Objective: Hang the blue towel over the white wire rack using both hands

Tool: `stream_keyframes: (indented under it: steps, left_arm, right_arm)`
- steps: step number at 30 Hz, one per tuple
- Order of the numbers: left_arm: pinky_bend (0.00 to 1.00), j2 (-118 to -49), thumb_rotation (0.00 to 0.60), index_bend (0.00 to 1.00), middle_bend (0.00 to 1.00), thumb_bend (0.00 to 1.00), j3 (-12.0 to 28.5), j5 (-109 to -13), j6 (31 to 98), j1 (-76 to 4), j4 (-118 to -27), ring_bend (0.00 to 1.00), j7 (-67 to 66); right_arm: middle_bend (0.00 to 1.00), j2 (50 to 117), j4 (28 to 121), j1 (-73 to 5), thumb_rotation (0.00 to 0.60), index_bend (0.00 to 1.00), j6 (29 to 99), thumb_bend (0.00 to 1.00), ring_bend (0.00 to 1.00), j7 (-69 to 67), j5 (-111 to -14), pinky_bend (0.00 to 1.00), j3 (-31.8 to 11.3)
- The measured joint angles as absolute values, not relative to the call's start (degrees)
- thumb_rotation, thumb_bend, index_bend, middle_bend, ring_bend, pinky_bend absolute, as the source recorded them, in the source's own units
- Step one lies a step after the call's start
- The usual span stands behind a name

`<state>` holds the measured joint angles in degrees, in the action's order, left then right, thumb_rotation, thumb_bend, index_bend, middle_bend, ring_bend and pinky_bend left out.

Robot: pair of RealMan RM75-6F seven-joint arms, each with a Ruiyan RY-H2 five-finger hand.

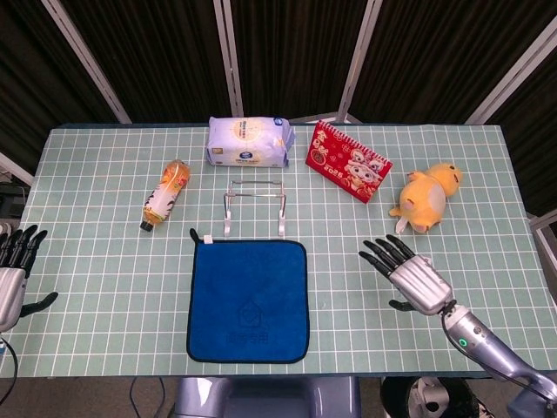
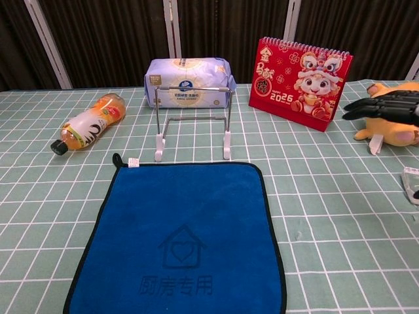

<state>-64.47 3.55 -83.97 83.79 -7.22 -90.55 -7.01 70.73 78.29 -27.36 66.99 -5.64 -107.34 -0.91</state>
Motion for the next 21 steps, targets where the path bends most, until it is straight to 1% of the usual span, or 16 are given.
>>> stream_keyframes:
  steps: [3, 5, 10, 13, 16, 21]
  left_arm:
    - [0.00, -64.9, 0.600, 0.00, 0.00, 0.00, 3.8, -83.2, 83.7, -7.2, -90.6, 0.00, -7.8]
    - [0.00, -65.1, 0.600, 0.00, 0.00, 0.00, 4.0, -82.8, 83.5, -7.3, -90.5, 0.00, -8.2]
    - [0.00, -65.4, 0.600, 0.00, 0.00, 0.00, 4.2, -82.0, 83.0, -7.5, -90.0, 0.00, -8.5]
    - [0.00, -65.5, 0.600, 0.00, 0.00, 0.00, 4.3, -82.0, 83.1, -7.5, -89.8, 0.00, -8.6]
    - [0.00, -65.5, 0.600, 0.00, 0.00, 0.00, 4.3, -82.0, 83.2, -7.5, -89.7, 0.00, -8.6]
    - [0.00, -65.5, 0.600, 0.00, 0.00, 0.00, 4.3, -81.7, 83.0, -7.5, -89.5, 0.00, -8.1]
  right_arm:
    - [0.00, 73.8, 76.2, -31.2, 0.600, 0.00, 62.4, 0.14, 0.00, -3.9, -108.3, 0.00, -0.8]
    - [0.00, 77.0, 74.6, -33.8, 0.600, 0.00, 59.0, 0.17, 0.00, -4.1, -108.7, 0.00, -0.6]
    - [0.00, 84.6, 70.6, -39.1, 0.600, 0.00, 55.4, 0.29, 0.00, -5.4, -109.3, 0.00, 0.1]
    - [0.00, 88.0, 67.7, -41.6, 0.600, 0.01, 53.9, 0.30, 0.00, -5.2, -109.8, 0.00, 0.4]
    - [0.00, 90.6, 65.1, -43.0, 0.600, 0.02, 53.8, 0.30, 0.00, -4.7, -110.2, 0.00, 0.9]
    - [0.00, 92.1, 63.7, -44.1, 0.600, 0.03, 54.5, 0.30, 0.00, -3.8, -110.3, 0.00, 1.4]
